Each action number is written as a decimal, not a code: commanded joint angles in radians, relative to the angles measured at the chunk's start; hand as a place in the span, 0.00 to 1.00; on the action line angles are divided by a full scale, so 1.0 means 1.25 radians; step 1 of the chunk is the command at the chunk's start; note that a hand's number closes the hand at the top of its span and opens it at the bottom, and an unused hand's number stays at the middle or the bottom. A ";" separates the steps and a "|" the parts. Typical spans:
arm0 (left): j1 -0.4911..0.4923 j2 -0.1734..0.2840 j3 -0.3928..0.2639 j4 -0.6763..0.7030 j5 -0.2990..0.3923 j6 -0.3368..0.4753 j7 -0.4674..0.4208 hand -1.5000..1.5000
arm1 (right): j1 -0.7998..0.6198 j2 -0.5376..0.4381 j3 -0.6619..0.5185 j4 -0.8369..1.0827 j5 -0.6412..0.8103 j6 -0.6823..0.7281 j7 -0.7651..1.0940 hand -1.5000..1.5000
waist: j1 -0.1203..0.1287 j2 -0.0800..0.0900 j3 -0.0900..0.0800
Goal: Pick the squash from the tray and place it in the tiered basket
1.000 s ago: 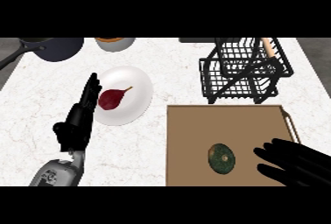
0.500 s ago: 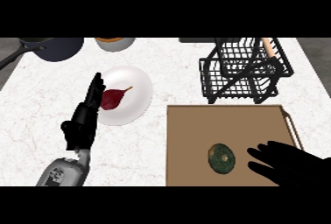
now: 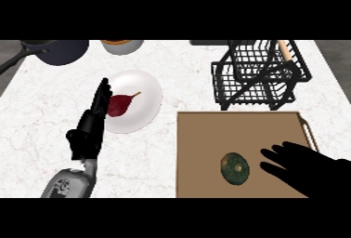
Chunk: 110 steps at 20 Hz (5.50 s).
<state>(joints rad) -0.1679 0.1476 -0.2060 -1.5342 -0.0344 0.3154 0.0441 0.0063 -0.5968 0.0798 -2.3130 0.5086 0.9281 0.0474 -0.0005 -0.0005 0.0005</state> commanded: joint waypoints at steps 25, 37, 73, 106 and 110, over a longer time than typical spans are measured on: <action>-0.026 -0.056 0.064 0.020 -0.057 -0.056 0.010 0.50 | 0.038 0.084 0.104 0.216 0.391 -0.215 -0.250 0.00 | -0.002 0.000 0.000; 0.034 -0.062 0.074 -0.032 -0.077 -0.090 -0.005 0.50 | -0.020 0.125 0.075 0.309 0.418 -0.198 -0.334 0.00 | 0.001 0.000 -0.001; 0.054 -0.116 0.074 -0.008 -0.128 -0.096 -0.030 0.50 | -0.050 0.323 0.146 0.489 0.533 -0.281 -0.288 0.00 | 0.000 0.000 0.000; 0.012 -0.083 0.121 -0.017 -0.107 -0.143 0.005 0.50 | -0.298 0.477 0.328 0.347 0.710 -0.226 0.752 1.00 | 0.003 -0.004 -0.001; 0.025 -0.117 0.068 -0.020 -0.136 -0.092 0.014 0.50 | -0.435 0.477 0.261 0.277 0.658 -0.105 0.797 1.00 | 0.003 -0.003 -0.001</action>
<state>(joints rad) -0.1408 0.0209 -0.0733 -1.5586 -0.1811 0.1649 0.0543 -0.4157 -0.0064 0.4176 -1.8739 1.3875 0.6549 0.8760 0.0039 -0.0050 -0.0014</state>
